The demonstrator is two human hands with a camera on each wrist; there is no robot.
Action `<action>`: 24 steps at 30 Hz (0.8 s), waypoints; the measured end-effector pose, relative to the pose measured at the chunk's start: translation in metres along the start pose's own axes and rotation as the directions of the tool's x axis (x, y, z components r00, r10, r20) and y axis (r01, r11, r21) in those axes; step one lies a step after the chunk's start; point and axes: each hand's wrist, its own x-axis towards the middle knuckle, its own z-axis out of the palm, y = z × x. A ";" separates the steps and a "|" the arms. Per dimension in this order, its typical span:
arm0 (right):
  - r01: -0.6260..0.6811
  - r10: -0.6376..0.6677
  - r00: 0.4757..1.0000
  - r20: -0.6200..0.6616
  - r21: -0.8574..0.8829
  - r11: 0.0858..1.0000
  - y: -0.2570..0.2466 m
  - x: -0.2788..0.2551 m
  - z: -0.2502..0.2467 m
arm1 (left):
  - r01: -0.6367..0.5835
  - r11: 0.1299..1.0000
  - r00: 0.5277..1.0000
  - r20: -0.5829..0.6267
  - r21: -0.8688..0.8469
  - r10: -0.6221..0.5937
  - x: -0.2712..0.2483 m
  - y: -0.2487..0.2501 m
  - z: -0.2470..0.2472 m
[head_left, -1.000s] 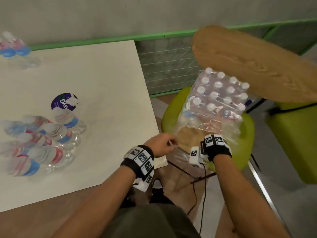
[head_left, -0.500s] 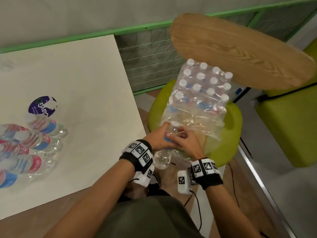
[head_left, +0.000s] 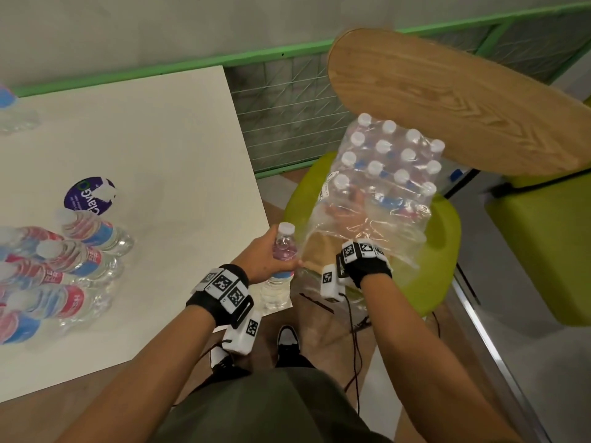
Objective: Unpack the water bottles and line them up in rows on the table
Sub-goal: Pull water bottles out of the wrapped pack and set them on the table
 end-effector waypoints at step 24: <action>0.139 -0.335 0.929 0.161 0.686 0.714 -0.097 -0.015 0.081 | 0.028 0.992 0.914 -0.397 -0.127 -0.077 -0.075 -0.087 -0.070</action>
